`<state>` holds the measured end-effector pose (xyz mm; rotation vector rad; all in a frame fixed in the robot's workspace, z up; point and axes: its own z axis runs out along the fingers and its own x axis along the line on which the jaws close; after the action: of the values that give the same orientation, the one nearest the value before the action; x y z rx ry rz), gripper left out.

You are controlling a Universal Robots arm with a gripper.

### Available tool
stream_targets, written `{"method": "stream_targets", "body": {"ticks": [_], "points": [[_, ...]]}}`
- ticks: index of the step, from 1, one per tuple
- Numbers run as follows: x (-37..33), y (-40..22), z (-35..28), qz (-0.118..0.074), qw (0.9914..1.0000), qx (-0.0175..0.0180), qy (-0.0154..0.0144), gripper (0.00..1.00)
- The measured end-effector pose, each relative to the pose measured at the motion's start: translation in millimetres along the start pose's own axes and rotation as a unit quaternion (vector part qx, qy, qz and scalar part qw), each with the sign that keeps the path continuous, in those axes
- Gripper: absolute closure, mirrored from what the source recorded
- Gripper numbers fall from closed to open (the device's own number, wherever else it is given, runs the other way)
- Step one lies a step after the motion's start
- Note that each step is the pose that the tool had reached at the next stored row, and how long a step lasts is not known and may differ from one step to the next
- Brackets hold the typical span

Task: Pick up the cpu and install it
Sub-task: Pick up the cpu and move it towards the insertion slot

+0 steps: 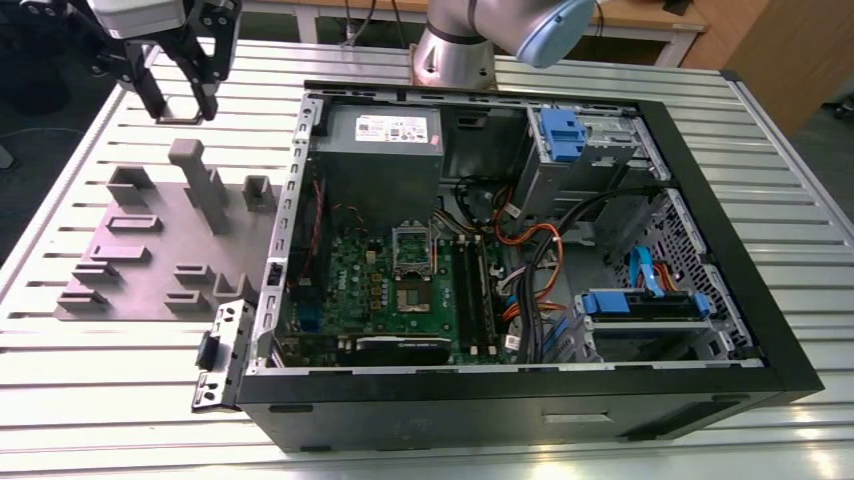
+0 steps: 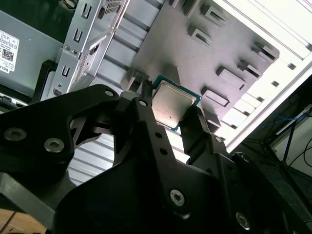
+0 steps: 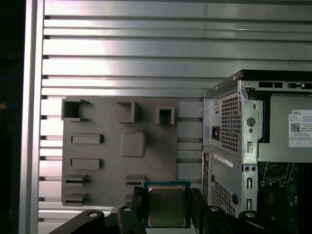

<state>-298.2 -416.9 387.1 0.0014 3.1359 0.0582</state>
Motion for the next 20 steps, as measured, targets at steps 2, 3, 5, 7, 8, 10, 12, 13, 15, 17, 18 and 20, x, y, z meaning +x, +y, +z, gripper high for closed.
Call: {"method": "stream_targets", "body": {"ticks": [2, 3, 5, 7, 8, 10, 12, 13, 15, 17, 18, 20], "points": [[-0.7, -0.1, 0.0, 0.000, 1.00000, 0.0000, 0.0000, 0.53], [-1.0, -0.1, 0.0, 0.000, 1.00000, 0.0000, 0.0000, 0.53], [-1.6, -0.2, 0.0, 0.000, 1.00000, 0.0000, 0.0000, 0.53], [-2.3, -0.2, 0.0, 0.000, 1.00000, 0.0000, 0.0000, 0.53], [-2.6, -0.2, 0.0, 0.000, 1.00000, 0.0000, 0.0000, 0.53], [-3.2, -0.3, 0.0, 0.000, 1.00000, 0.0000, 0.0000, 0.53], [-3.8, -0.3, 0.0, 0.000, 1.00000, 0.0000, 0.0000, 0.53], [-4.1, -0.3, 0.0, 0.000, 1.00000, 0.0000, 0.0000, 0.53], [-4.7, -0.4, 0.0, 0.000, 1.00000, 0.0000, 0.0000, 0.53], [-5.4, -0.4, 0.0, 0.000, 1.00000, 0.0000, 0.0000, 0.53], [-5.7, -0.4, 0.0, 0.000, 1.00000, 0.0000, 0.0000, 0.53], [-6.3, -0.5, 0.0, 0.000, 1.00000, 0.0000, 0.0000, 0.53]]}}
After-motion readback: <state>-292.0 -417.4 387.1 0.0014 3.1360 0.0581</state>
